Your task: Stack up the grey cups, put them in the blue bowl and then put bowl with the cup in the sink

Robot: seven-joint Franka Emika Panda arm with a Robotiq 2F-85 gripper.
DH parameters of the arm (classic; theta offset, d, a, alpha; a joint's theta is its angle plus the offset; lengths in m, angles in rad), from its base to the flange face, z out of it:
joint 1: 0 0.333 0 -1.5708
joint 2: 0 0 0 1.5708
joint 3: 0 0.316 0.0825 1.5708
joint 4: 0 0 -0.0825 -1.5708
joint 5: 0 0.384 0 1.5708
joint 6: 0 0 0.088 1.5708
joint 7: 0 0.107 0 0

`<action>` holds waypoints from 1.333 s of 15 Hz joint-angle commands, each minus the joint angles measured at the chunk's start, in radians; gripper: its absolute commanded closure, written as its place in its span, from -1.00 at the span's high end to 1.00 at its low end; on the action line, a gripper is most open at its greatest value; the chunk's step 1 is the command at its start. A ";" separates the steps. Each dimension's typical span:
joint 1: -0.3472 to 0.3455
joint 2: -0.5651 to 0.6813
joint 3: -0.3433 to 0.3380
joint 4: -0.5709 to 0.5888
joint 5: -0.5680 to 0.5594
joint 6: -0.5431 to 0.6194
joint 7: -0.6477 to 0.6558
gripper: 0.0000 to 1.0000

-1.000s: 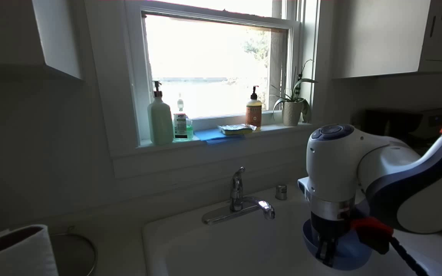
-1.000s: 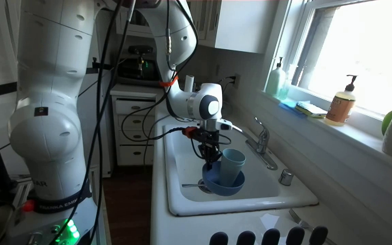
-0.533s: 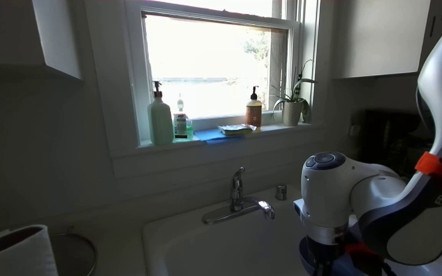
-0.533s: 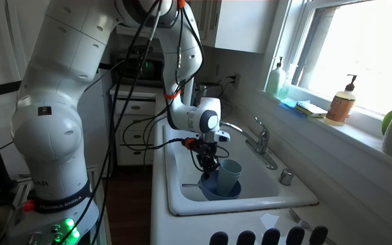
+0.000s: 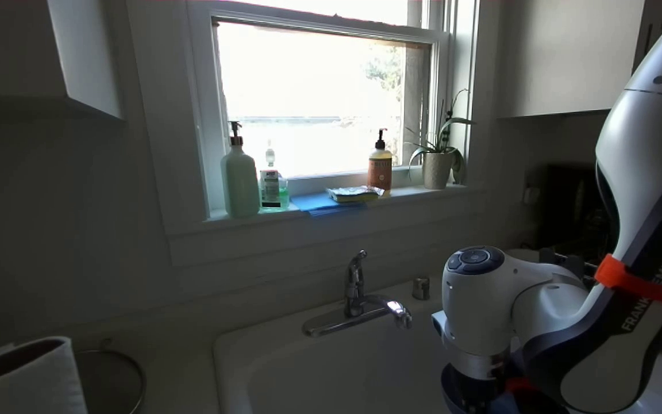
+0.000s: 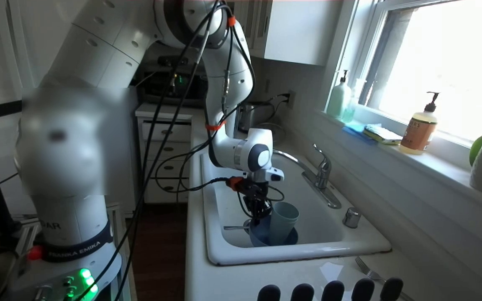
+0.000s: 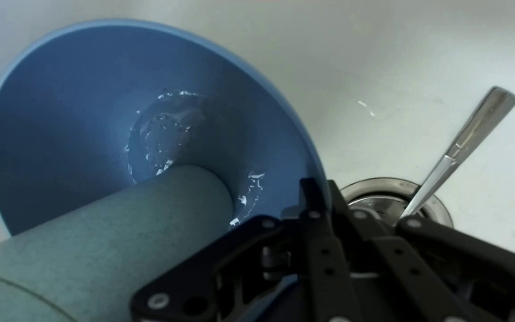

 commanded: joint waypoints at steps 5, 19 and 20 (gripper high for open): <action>0.025 0.087 -0.026 0.062 0.049 0.029 -0.024 -0.98; 0.059 0.281 -0.073 0.224 0.163 0.100 -0.059 -0.09; 0.059 0.277 -0.072 0.223 0.168 0.098 -0.063 0.03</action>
